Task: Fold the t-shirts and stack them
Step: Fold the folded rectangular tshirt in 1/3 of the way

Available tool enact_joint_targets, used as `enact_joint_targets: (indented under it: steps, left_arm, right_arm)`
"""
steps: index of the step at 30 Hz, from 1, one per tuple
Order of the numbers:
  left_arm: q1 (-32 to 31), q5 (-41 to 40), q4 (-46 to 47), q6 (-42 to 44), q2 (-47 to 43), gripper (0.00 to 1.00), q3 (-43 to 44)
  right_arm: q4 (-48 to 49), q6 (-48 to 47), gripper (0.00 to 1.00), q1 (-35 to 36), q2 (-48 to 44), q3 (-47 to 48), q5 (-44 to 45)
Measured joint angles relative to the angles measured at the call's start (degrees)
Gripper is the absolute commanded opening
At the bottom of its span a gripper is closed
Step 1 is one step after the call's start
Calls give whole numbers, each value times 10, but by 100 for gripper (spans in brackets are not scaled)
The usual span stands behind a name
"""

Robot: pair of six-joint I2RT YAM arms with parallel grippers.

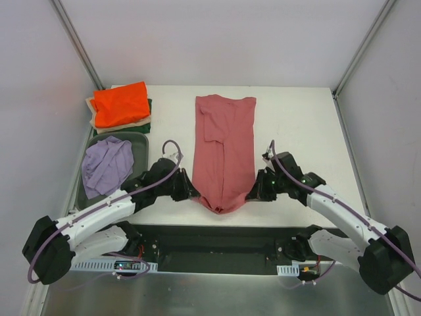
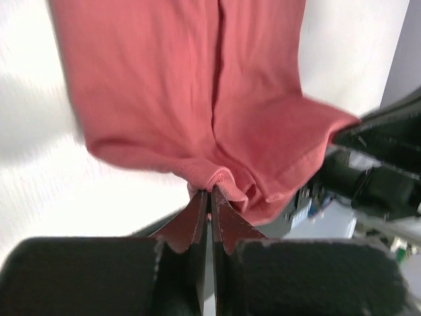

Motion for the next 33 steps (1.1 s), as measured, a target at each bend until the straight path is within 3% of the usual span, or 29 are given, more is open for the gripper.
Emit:
enact_joint_targets:
  steps: [6,15,33]
  left_arm:
    - [79,-8,39,50,88,0,66]
    - [141,2,62,113,222,0,186]
    - [199,18,71,183,402,0,343]
  right_arm:
    - [26,-18,1,-35,86,87,45]
    - [65,-46,1,-75,188,189,89]
    - [104,-86,1,-146,370,327,82]
